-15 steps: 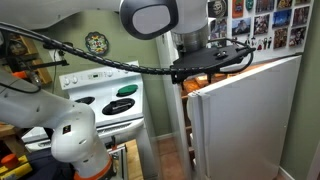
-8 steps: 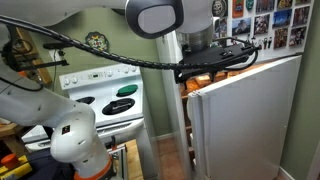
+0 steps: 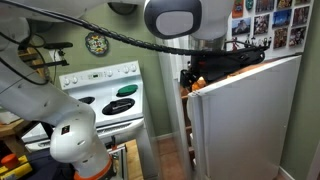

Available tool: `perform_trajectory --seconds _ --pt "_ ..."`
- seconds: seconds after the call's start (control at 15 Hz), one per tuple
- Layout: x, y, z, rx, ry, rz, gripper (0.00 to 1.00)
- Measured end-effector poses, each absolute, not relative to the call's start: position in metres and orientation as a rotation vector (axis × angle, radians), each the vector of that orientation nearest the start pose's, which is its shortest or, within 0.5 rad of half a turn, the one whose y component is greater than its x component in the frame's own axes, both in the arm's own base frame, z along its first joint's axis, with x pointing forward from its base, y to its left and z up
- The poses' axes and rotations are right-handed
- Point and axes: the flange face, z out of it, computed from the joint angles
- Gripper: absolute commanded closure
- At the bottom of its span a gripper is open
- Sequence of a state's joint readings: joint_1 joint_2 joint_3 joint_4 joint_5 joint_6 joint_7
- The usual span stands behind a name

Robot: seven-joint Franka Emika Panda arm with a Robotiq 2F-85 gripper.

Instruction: Close the bottom fridge door

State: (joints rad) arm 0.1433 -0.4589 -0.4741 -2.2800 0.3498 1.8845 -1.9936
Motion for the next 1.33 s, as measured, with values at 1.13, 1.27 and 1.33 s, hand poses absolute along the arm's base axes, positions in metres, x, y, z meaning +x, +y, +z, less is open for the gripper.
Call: perform_trajectory --seconds 1.13,1.27,1.33 --pt "0.461 -0.130 0.453 2.222 2.741 0.799 0.00" --pt "0.461 -0.127 0.451 2.209 2.781 0.851 0.00" --pt "0.461 -0.124 0.450 2.200 2.801 0.884 0.00"
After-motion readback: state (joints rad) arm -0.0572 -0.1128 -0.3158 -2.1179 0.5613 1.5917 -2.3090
